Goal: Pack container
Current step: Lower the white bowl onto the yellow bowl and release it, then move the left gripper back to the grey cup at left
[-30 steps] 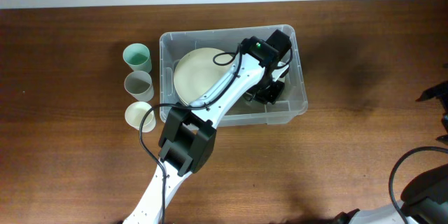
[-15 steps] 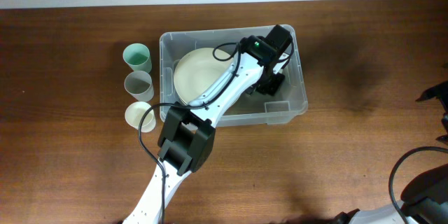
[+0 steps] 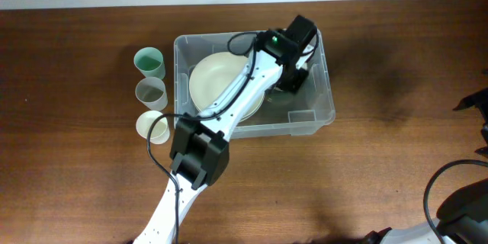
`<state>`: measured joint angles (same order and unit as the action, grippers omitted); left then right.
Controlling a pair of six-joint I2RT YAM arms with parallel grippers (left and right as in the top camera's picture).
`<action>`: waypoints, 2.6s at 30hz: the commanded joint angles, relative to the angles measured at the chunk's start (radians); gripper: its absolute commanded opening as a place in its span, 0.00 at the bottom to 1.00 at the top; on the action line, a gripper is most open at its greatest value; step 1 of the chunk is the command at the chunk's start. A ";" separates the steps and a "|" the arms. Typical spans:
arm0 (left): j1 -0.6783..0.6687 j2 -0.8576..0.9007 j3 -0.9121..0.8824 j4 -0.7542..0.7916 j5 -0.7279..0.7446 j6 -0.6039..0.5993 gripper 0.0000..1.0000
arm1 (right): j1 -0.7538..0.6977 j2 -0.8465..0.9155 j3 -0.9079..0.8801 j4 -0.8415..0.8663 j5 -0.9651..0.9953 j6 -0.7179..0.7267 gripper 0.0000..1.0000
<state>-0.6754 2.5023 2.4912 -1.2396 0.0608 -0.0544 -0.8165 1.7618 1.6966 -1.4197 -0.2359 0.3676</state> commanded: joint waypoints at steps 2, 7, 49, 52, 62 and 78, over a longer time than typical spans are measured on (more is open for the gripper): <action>0.006 0.005 0.177 -0.068 -0.015 0.029 0.01 | -0.002 -0.003 -0.006 0.000 0.005 0.008 0.99; 0.016 0.005 0.409 -0.205 -0.094 0.015 0.04 | -0.002 -0.003 -0.006 0.000 0.005 0.008 0.99; 0.821 -0.135 -0.022 -0.449 -0.004 -0.131 0.99 | -0.002 -0.003 -0.006 0.000 0.005 0.008 0.99; 0.821 -0.135 -0.075 -0.444 -0.004 -0.131 0.99 | -0.002 -0.003 -0.006 0.000 0.005 0.008 0.99; 0.821 -0.135 -0.188 -0.430 -0.038 -0.131 1.00 | -0.002 -0.003 -0.006 0.000 0.005 0.008 0.99; 0.820 -0.135 -0.271 -0.338 -0.038 -0.131 0.77 | -0.002 -0.003 -0.006 0.000 0.005 0.008 0.99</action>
<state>0.1444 2.3848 2.2269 -1.5772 0.0299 -0.1947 -0.8165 1.7618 1.6966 -1.4197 -0.2359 0.3676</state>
